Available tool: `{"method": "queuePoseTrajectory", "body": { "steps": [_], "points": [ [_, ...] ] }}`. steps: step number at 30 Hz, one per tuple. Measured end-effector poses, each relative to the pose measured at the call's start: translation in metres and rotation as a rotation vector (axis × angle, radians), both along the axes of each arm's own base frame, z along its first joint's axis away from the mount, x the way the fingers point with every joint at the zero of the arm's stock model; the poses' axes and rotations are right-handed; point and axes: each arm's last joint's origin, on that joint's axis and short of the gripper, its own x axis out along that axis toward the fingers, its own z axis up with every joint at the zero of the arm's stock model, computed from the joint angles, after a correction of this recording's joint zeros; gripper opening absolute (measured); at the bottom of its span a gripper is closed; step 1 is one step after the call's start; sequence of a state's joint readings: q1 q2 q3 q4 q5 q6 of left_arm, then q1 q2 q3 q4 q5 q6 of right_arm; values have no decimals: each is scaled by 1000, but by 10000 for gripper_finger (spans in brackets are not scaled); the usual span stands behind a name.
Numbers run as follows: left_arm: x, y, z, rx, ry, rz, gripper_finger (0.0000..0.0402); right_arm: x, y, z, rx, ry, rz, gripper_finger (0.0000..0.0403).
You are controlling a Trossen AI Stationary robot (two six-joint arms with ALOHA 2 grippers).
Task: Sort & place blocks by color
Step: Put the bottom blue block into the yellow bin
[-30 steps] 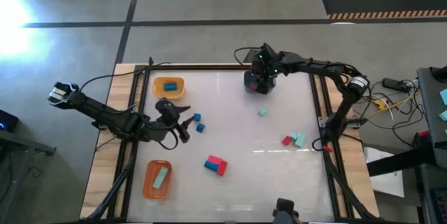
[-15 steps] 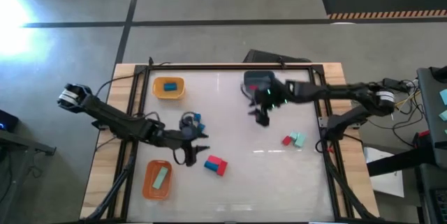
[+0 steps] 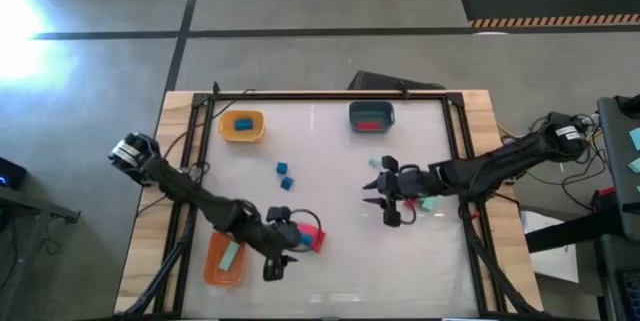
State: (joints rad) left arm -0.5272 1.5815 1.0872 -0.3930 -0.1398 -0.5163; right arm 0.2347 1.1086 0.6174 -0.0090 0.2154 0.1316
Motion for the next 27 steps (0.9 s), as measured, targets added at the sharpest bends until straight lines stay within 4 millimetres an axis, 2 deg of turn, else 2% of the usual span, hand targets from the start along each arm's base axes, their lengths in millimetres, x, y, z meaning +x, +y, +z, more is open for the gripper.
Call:
{"method": "queuePoseTrajectory", "body": {
  "steps": [5, 13, 19, 27],
  "points": [
    [7, -7, -13, 73, 35, -57, 240, -2, 12, 2, -31, -24, 1, 140],
    [11, 0, -40, 347, 33, -171, 250, -1, 13, 2, -25, -29, -5, 141],
    [23, 12, -59, 421, 79, -180, 249, -1, 13, 2, -11, -30, -15, 135],
    [29, 18, -72, 397, 117, -192, 248, -2, 13, 1, 1, -28, -24, 136]
  ]
}}
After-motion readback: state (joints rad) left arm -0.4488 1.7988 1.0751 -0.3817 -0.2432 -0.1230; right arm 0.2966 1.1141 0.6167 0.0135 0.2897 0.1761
